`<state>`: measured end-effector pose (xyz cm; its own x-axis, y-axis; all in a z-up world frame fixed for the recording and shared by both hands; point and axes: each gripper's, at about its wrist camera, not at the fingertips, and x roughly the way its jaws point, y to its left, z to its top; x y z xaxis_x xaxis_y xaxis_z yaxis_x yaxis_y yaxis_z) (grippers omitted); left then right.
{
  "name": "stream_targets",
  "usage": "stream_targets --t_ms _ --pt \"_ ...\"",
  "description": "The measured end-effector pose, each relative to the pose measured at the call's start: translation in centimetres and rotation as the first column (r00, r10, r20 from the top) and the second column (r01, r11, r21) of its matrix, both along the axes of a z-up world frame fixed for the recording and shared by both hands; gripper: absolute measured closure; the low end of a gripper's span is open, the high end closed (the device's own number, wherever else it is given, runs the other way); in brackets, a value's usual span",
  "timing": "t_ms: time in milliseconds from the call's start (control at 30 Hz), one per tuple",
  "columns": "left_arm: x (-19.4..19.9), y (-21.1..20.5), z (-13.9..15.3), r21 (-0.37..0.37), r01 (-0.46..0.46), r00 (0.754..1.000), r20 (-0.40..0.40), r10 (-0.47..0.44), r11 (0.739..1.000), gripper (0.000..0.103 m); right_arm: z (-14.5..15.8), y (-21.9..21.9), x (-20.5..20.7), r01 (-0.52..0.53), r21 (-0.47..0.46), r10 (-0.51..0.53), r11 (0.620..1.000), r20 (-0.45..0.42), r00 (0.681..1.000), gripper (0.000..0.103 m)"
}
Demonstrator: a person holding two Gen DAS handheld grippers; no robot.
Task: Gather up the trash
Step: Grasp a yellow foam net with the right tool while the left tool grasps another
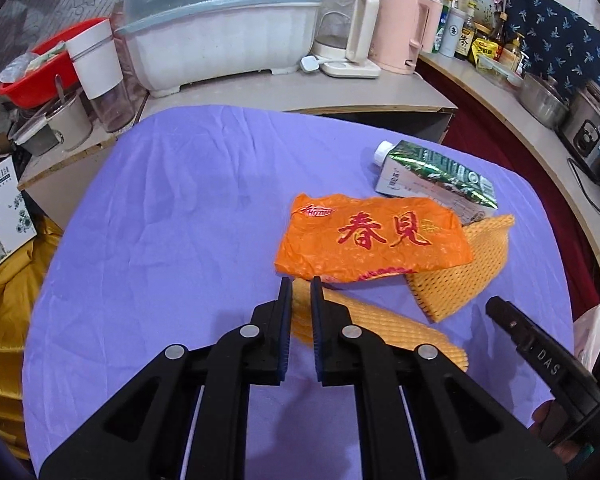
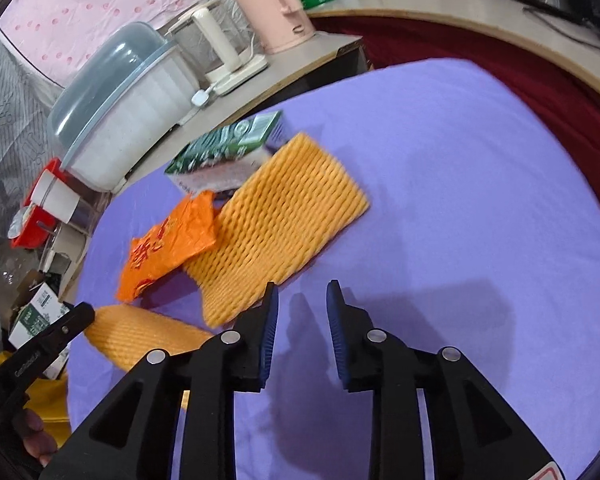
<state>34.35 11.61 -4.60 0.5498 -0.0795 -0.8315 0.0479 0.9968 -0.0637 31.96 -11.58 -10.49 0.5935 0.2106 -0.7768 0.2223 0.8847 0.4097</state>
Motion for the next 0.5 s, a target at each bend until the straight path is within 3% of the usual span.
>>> stream_targets --t_ms 167,333,367,433,500 --pt "0.2 0.9 -1.1 0.002 -0.009 1.0 -0.026 0.009 1.0 0.094 -1.0 2.1 0.9 -0.027 0.048 0.027 0.998 -0.004 1.0 0.068" --pt "0.4 1.2 -1.5 0.001 -0.012 0.999 -0.033 0.012 1.0 0.094 -1.0 3.3 1.8 -0.014 0.024 0.014 1.0 0.015 1.0 0.065" --pt "0.4 1.1 -1.6 0.002 -0.013 0.999 -0.033 0.013 1.0 0.094 -0.9 3.4 2.0 -0.014 0.008 0.014 1.0 0.014 1.0 0.068" --pt "0.5 1.0 -1.6 0.001 -0.011 0.999 -0.034 0.011 1.0 0.094 -1.1 3.5 2.1 -0.019 -0.01 0.019 1.0 0.003 1.0 0.088" --pt "0.4 0.9 -1.5 -0.001 -0.009 0.999 -0.031 0.009 1.0 0.094 -1.1 3.6 2.0 -0.025 -0.004 0.025 1.0 0.006 1.0 0.093"
